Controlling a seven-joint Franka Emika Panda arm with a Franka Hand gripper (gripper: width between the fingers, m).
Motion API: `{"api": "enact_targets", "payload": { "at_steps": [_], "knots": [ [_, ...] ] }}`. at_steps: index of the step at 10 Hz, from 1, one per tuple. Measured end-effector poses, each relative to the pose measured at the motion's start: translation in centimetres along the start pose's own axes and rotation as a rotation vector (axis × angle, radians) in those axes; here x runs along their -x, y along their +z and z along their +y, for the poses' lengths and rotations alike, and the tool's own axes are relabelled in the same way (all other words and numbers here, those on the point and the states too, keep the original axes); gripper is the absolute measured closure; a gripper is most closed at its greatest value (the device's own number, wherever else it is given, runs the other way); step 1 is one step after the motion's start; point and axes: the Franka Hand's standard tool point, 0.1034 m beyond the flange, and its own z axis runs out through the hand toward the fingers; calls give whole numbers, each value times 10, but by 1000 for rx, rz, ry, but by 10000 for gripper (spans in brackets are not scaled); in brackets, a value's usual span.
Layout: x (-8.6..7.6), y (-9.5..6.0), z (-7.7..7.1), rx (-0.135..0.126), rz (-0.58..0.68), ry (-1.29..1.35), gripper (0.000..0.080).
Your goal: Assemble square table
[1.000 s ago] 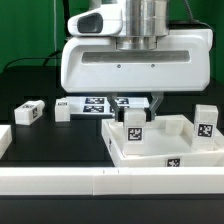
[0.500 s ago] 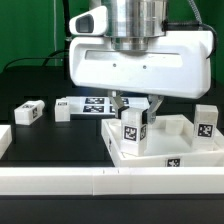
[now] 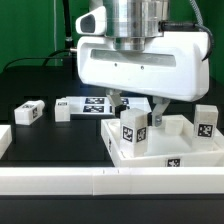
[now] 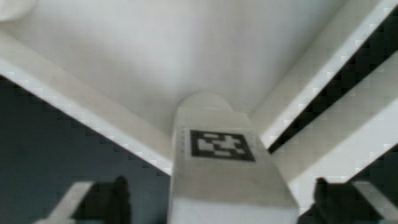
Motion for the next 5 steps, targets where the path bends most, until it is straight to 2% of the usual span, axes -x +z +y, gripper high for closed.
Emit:
{"api": "enact_targets", "payload": {
  "at_steps": [1, 2, 4, 5],
  "knots": [
    [0, -1, -2, 0, 2, -63, 180],
    [0, -1, -3, -1, 2, -132, 159],
    [0, -1, -2, -1, 3, -262, 151],
    [-1, -1, -1, 2, 1, -411, 150]
  ]
}}
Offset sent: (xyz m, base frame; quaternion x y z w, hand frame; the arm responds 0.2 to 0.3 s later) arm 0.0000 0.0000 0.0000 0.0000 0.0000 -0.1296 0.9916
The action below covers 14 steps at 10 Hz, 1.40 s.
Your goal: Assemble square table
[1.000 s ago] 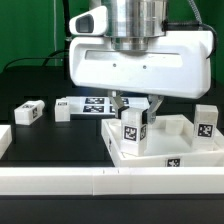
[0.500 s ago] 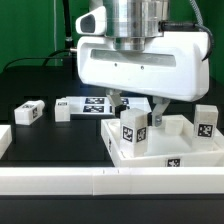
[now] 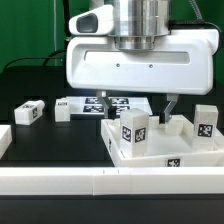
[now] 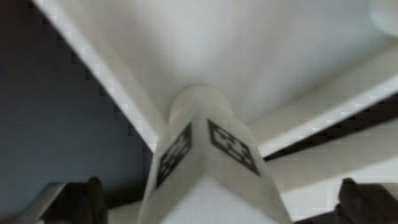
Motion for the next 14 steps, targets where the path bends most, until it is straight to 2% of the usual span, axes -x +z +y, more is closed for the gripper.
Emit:
{"api": "enact_targets", "payload": {
  "at_steps": [3, 7, 9, 10, 13, 14],
  "knots": [
    [0, 2, 4, 1, -10, -360, 150],
    [1, 2, 5, 12, -12, -646, 150],
    [0, 2, 6, 15, -13, -669, 427],
    [0, 2, 6, 15, -13, -669, 514],
    [0, 2, 5, 14, -13, -601, 514],
    [1, 2, 6, 4, -11, -432, 514]
  ]
}}
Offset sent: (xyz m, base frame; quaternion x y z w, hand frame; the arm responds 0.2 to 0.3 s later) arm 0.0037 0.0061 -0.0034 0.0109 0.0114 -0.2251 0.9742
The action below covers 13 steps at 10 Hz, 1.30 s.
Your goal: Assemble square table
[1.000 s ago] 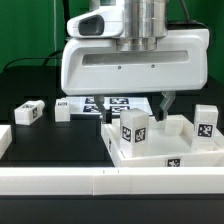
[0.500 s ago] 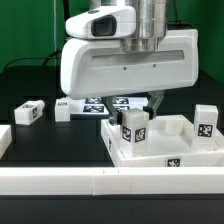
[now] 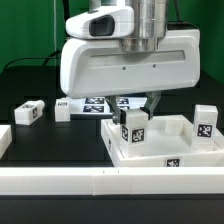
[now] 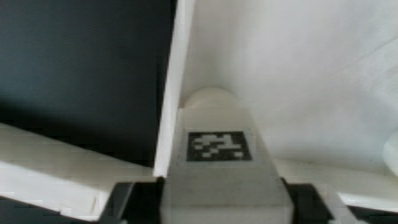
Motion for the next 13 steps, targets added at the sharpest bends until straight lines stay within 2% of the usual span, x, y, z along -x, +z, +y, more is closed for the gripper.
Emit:
{"api": "enact_targets", "payload": {
  "at_steps": [5, 9, 11, 13],
  "knots": [
    [0, 0, -3, -18, 2, 648, 512],
    [-2, 0, -4, -19, -19, 989, 512],
    [-2, 0, -4, -20, -19, 1010, 512],
    [-1, 0, -4, -20, -18, 890, 512]
  ]
}}
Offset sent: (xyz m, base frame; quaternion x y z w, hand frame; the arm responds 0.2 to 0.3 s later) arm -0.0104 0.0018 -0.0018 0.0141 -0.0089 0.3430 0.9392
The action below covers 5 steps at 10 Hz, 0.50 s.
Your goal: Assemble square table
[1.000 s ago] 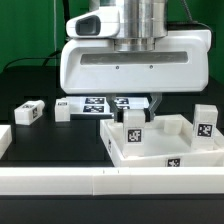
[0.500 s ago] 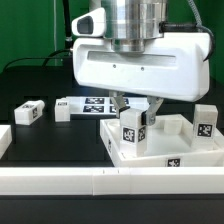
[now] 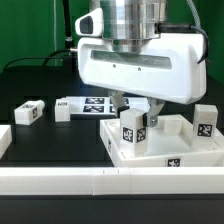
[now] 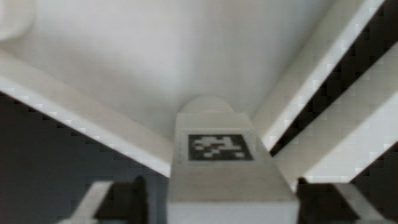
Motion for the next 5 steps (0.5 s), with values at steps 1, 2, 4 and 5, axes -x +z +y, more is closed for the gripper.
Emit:
{"api": "enact_targets", "payload": {
  "at_steps": [1, 2, 4, 5],
  "knots": [
    [0, 0, 0, 1, 1, -114, 243],
    [0, 0, 0, 1, 1, -218, 243],
    [-2, -2, -1, -1, 3, -401, 154],
    [-3, -2, -1, -2, 4, -498, 154]
  ]
}}
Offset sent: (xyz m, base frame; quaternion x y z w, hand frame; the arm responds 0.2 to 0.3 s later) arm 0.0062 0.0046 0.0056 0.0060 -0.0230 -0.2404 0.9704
